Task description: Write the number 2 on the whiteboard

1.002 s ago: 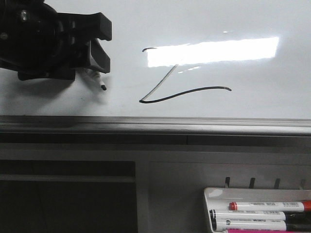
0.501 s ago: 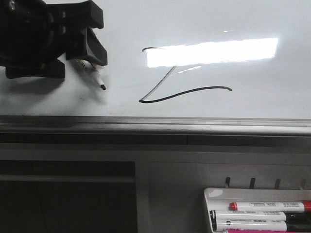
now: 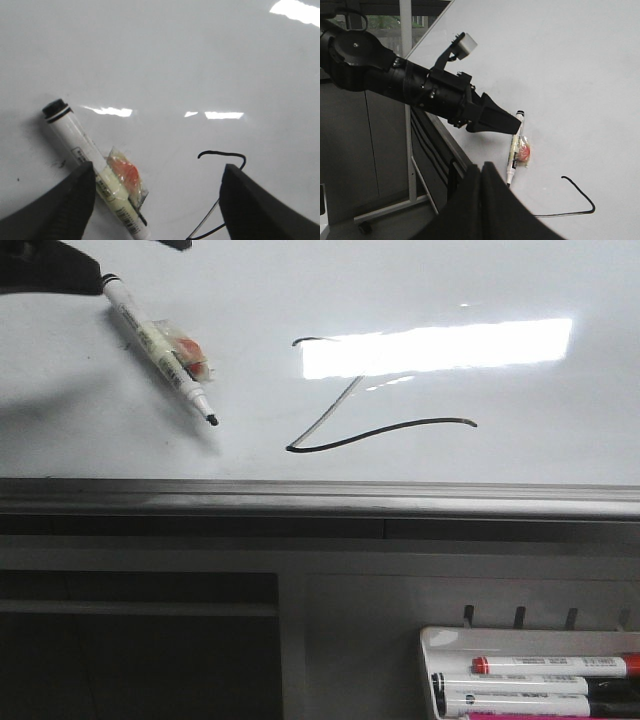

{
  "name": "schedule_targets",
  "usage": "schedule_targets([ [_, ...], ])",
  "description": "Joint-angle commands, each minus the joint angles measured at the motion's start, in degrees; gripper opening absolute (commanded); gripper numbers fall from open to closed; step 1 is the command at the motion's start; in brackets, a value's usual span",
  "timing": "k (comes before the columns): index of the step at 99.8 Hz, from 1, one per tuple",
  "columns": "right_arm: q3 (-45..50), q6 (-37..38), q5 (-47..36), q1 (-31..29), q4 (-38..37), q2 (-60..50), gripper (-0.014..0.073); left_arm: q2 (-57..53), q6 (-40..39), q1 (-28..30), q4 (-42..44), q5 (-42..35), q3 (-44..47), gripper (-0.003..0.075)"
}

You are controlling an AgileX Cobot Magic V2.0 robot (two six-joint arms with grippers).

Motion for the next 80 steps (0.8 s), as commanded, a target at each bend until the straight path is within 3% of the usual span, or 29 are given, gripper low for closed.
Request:
schedule_targets([
  [1,-1.72,0.01,-3.23,-0.35,1.70,-0.09,-0.0071,-3.90,0.34,0.17,2.46,-1.51,-1.38,0.0483],
  [28,-0.69,0.01,-4.70,-0.35,-0.76,-4.97,-0.0071,-16.90,10.46,0.17,5.01,2.77,-1.06,0.0478],
  [42,4.92,0.01,-8.62,-0.35,-2.93,-12.41,-0.0071,-26.60,12.31,1.83,8.40,7.96,1.64,0.0415],
  [56,13.86,0.01,-16.89,-0.35,-2.93,-21.61,-0.0071,-36.95,12.31,4.21,11.27,13.56,6.99,0.0290],
  [74,20.84,0.01,-18.18,-0.35,-2.82,-31.76,-0.0071,-46.99,12.31,5.64,11.40,16.97,14.04,-0.0014],
  [80,21.56,0.01,-17.44,-0.35,-2.82,-34.10,-0.0071,-49.05,12.31,5.70,11.40,16.97,15.52,-0.0020],
])
